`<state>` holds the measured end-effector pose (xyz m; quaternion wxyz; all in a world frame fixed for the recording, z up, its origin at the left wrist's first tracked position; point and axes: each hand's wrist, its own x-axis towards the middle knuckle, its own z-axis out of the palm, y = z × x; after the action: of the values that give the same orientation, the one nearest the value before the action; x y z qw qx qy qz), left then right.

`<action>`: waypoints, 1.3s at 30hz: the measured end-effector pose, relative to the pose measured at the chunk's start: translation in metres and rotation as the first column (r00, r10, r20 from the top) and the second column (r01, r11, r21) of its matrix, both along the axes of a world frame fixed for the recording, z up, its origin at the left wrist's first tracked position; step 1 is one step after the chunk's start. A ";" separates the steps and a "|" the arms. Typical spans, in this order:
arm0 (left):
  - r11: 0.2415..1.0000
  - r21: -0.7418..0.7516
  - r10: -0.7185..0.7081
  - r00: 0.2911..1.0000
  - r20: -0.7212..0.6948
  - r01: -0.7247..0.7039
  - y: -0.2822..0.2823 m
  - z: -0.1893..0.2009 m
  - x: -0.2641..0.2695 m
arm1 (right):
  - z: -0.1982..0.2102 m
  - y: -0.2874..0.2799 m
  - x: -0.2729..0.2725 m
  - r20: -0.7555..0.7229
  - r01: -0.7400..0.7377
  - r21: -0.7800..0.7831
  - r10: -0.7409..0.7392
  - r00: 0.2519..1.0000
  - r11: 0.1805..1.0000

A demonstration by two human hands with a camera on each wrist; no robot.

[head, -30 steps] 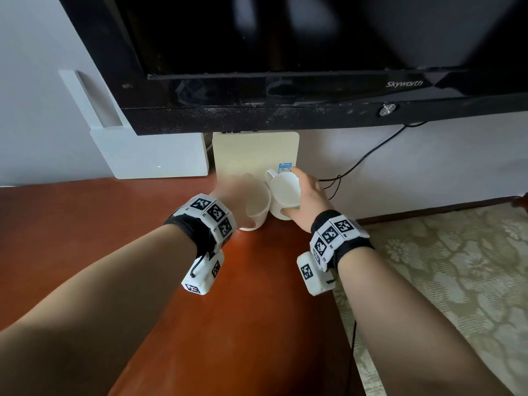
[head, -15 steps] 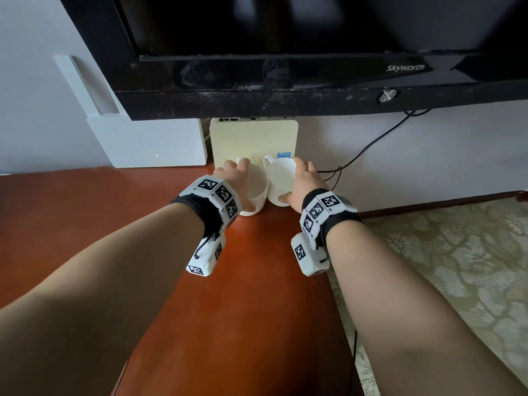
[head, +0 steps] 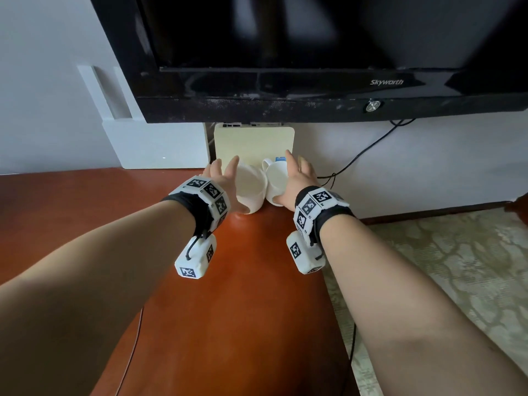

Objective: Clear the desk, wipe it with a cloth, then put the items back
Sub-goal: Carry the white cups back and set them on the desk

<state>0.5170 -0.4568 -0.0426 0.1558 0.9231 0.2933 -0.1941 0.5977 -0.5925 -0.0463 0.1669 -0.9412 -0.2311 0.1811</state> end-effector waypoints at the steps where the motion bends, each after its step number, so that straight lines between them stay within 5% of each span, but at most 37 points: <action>1: 1.000 0.013 -0.009 1.000 0.011 0.009 0.003 0.004 -0.005 | 0.006 0.001 -0.005 0.013 -0.021 0.001 0.021 1.000 1.000; 10: 0.995 0.037 -0.093 0.975 0.201 0.087 0.038 0.068 -0.103 | 0.080 0.039 -0.099 0.118 -0.150 0.023 0.147 0.982 0.988; 24: 0.925 0.251 -0.367 0.839 0.403 0.285 0.165 0.126 -0.413 | 0.141 0.142 -0.353 0.263 -0.499 0.021 0.477 0.839 0.866; 31: 0.937 0.294 -0.301 0.867 0.397 0.190 0.211 0.123 -0.532 | 0.138 0.206 -0.437 0.259 -0.708 -0.041 0.692 0.674 0.705; 39: 0.969 0.227 0.004 0.927 0.376 -0.096 0.238 0.106 -0.614 | 0.125 0.267 -0.471 0.244 -0.832 -0.127 0.830 0.502 0.541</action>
<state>-0.0970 -0.2183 0.0638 0.1001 0.9472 0.3036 0.0257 0.1270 -0.3260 0.0783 0.0290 -0.7295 -0.6752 0.1056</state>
